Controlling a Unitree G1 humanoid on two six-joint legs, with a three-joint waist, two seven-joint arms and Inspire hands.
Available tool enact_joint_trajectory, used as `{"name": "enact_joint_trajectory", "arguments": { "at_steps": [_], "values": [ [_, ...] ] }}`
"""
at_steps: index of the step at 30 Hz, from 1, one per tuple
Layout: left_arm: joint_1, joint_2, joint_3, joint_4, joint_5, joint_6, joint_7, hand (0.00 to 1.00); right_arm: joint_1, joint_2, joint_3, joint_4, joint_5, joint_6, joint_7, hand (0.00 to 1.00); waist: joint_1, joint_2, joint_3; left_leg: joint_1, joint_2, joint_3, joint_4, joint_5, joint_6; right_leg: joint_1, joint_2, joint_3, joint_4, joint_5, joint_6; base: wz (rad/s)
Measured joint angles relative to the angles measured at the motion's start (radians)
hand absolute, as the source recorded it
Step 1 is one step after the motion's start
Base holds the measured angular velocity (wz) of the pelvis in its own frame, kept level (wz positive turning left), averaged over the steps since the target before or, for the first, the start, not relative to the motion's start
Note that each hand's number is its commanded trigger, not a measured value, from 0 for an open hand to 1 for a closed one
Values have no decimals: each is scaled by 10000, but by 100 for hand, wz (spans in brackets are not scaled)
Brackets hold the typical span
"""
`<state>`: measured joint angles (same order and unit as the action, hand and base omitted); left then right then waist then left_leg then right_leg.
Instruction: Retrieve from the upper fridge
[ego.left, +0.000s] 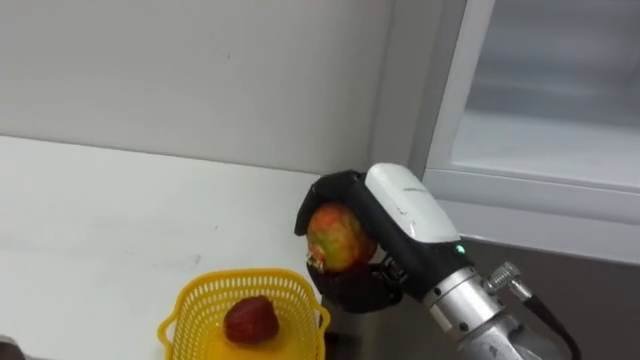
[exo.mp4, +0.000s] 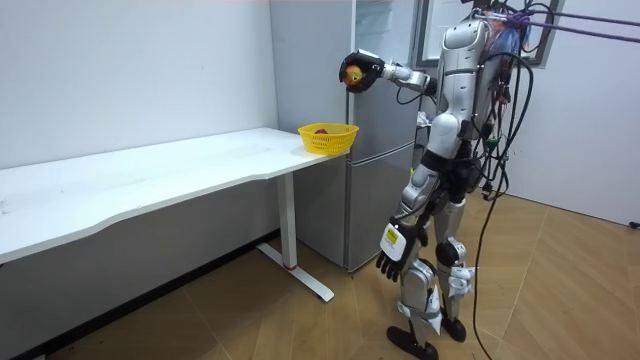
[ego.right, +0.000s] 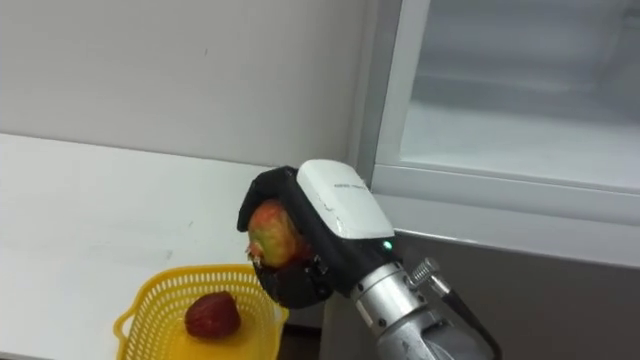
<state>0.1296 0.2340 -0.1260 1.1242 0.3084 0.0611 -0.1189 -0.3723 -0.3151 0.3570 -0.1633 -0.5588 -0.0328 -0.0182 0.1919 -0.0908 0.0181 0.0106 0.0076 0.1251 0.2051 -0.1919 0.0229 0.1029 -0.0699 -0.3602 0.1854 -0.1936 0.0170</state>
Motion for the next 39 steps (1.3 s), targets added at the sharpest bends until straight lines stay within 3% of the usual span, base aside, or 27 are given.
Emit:
{"name": "enact_joint_trajectory", "arguments": {
  "at_steps": [6, 16, 20, 23, 39],
  "values": [
    [-83, -126, 26, -8, 21, -11, 2, 0, -44, 199, 72, 815, -152, -303, -705, 100, 115, 39, 5, 13, 0, -1, 13, 0, 1, 38, -8, -96, 10, 0, 0, 0],
    [-99, -223, 28, -6, 82, 67, -168, 0, -119, 391, 272, 1364, -779, -201, -993, 100, 147, 180, -28, -184, -16, -220, 276, -12, 18, 49, -40, -413, 42, 1, -3, 6],
    [-166, -262, 42, -8, 84, 73, -151, 0, 211, 433, 928, 2150, -844, 140, -361, 100, 312, 209, -29, -281, -21, -259, 332, -7, 26, -2, -65, -508, 52, 3, -7, 5],
    [-132, -300, 48, -1, 84, 75, -163, 0, 444, 606, 934, 2290, -1233, 332, 123, 100, 381, 214, -39, -436, -43, -266, 345, 12, 52, -146, -103, -524, 58, 4, -7, 4],
    [-150, -332, -151, -12, 89, 25, -212, 0, 408, 1148, 1243, 2285, -1172, 340, 440, 100, 640, 220, -33, -355, -65, -259, 98, 22, 52, -141, -156, -641, 25, -2, 7, 1]
  ]
}}
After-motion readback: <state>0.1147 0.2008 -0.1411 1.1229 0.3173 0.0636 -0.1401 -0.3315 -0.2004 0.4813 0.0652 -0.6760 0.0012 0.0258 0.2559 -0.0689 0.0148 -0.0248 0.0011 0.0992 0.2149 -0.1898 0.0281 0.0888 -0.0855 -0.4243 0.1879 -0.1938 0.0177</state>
